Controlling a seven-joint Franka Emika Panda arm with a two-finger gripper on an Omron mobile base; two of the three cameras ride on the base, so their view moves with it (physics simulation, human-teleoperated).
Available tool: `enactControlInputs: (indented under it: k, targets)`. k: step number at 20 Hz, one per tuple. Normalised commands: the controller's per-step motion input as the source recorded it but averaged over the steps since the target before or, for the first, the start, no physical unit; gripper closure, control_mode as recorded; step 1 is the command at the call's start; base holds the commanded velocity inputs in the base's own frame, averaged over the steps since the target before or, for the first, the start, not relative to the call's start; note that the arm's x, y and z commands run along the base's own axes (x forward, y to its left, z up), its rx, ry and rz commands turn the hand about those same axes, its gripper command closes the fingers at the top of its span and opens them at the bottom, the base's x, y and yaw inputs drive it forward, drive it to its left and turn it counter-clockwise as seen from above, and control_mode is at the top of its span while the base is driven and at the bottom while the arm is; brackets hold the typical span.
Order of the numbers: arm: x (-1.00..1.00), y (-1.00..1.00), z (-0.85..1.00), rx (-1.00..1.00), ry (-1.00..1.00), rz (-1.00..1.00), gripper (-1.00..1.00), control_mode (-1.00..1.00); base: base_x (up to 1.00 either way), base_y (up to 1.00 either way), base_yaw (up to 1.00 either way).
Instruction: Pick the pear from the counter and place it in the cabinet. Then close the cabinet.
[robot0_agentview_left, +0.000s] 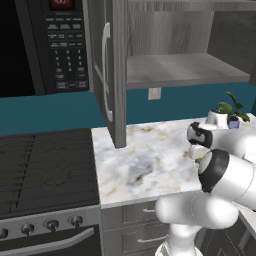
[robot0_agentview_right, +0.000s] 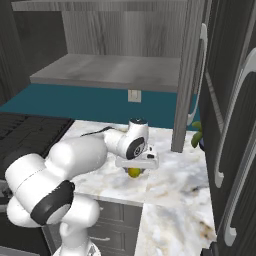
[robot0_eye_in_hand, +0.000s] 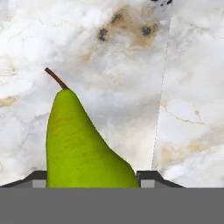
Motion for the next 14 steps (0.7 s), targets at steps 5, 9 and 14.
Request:
enactControlInputs:
  k: [5, 9, 14]
  targets:
    - [0.0, 0.28, 1.0, 0.0, -0.2, 0.01, 1.0, -1.0, 0.0, 0.0, 0.0]
    - [0.01, 0.23, 1.0, 0.0, -0.12, 0.0, 1.0, -1.0, 0.0, 0.0, 0.0]
    - [0.0, 0.11, 1.0, 0.0, -0.14, 0.0, 1.0, -1.0, 0.0, 0.0, 0.0]
